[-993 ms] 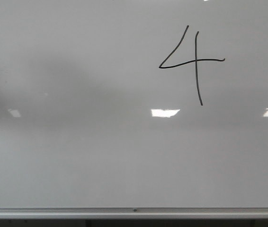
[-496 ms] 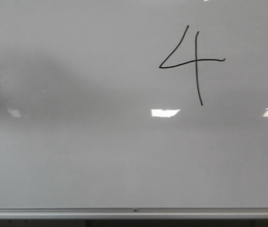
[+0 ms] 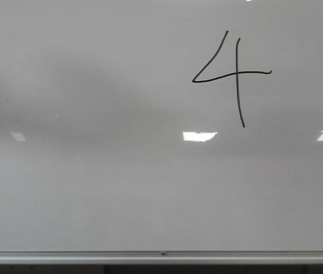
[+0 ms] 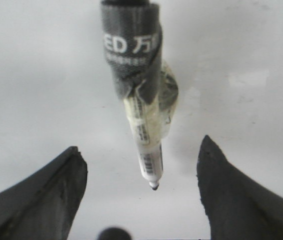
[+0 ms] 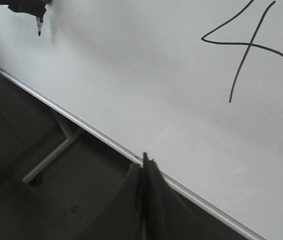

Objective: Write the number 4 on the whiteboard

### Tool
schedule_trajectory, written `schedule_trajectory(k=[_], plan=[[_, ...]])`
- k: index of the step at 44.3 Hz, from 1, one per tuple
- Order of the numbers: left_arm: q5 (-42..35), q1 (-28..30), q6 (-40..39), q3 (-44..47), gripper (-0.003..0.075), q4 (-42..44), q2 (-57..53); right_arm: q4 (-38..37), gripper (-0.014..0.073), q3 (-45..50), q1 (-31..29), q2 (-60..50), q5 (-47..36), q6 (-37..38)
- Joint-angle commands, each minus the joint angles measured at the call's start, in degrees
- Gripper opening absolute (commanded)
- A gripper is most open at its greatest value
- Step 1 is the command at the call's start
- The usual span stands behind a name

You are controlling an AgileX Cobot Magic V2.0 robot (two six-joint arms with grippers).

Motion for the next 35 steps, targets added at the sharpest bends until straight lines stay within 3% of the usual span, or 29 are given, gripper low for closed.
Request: schedule_trajectory(k=[1, 11, 20, 32, 35], plan=[[-4.2, -0.2, 0.2, 1.8, 0.0461, -0.4, -9.2, 1.9, -0.0105, -1.4, -0.3, 0.1, -3.0, -0.1], [-8.7, -0.2, 0.2, 11.8, 0.0428, -1.5, -29.8, 1.9, -0.0105, -1.4, -0.3, 0.1, -2.9, -0.1], [-7.8, -0.2, 0.2, 18.4, 0.0254, -1.5, -46.5, 1.9, -0.0105, -1.4, -0.3, 0.1, -2.9, -0.1], [-7.8, -0.2, 0.2, 22.6, -0.0022, -1.5, -60.1, 1.9, -0.0105, -1.4, -0.3, 0.1, -2.9, -0.1], [-7.8, -0.2, 0.2, 22.6, -0.0020, -1.5, -61.3, 1.9, -0.0105, -1.4, -0.3, 0.1, -2.9, -0.1]])
